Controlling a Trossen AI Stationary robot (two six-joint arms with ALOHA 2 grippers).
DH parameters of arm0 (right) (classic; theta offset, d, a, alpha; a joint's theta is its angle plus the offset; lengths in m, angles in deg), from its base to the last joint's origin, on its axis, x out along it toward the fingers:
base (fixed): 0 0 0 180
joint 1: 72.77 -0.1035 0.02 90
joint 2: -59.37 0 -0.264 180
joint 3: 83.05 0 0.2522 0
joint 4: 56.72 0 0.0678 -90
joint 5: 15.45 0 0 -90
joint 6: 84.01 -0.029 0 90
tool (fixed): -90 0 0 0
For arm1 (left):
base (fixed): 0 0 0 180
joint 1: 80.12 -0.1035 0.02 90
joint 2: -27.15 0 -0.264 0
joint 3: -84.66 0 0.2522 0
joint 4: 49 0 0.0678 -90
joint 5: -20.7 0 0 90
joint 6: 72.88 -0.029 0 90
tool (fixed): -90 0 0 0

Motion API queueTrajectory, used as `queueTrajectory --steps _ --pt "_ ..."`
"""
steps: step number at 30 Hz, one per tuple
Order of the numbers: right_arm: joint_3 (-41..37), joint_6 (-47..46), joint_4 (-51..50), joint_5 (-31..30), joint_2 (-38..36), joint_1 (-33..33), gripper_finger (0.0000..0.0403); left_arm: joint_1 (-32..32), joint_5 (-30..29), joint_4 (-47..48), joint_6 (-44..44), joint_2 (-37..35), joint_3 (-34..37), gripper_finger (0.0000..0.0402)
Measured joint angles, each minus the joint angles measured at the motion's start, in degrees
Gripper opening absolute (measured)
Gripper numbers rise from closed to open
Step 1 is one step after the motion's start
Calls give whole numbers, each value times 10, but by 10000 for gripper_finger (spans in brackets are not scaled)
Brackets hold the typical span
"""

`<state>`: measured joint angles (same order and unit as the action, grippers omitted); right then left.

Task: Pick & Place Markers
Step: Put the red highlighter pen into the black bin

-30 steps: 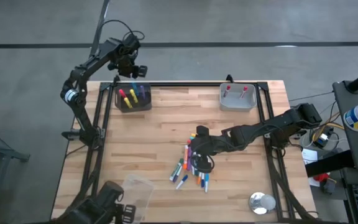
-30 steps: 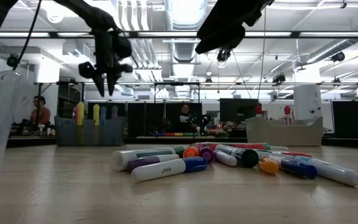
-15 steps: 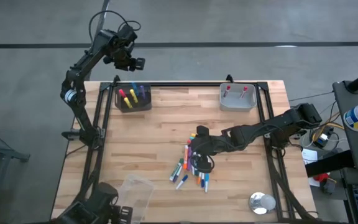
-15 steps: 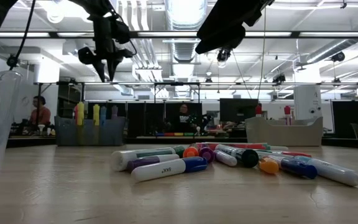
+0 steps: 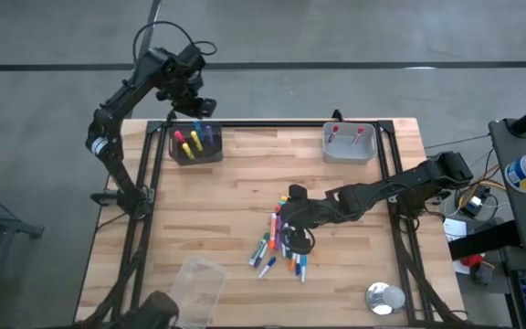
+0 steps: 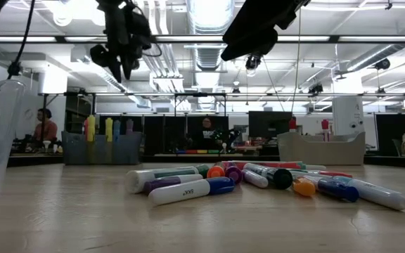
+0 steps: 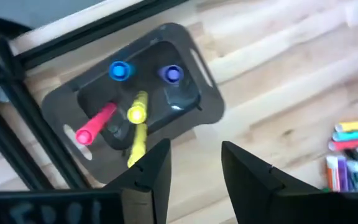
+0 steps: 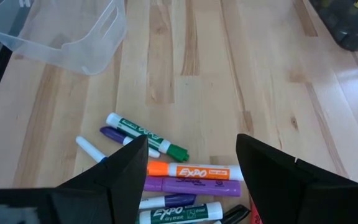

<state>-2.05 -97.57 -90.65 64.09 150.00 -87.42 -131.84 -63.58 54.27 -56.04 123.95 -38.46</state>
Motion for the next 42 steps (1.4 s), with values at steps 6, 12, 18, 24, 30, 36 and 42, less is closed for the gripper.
queueTrajectory --steps 6,12,18,24,30,36,42 --pt "0 0 11 0 0 0 244 66 0 -8 -7 -40 0 133" --pt "0 0 15 0 0 0 237 163 0 -66 -11 -71 0 133" --pt "0 -24 -18 1 0 0 230 278 -1 -138 -56 -80 6 133" --pt "0 -57 -82 1 0 0 232 361 -5 -225 -78 -84 56 133" --pt "-1 -75 -134 0 0 1 227 417 -5 -371 -80 -113 167 133" --pt "-17 -90 -144 0 0 15 224 473 -4 -584 -68 -179 320 133" --pt "-38 -94 -142 0 0 36 224 527 -3 -786 -46 -252 461 133"
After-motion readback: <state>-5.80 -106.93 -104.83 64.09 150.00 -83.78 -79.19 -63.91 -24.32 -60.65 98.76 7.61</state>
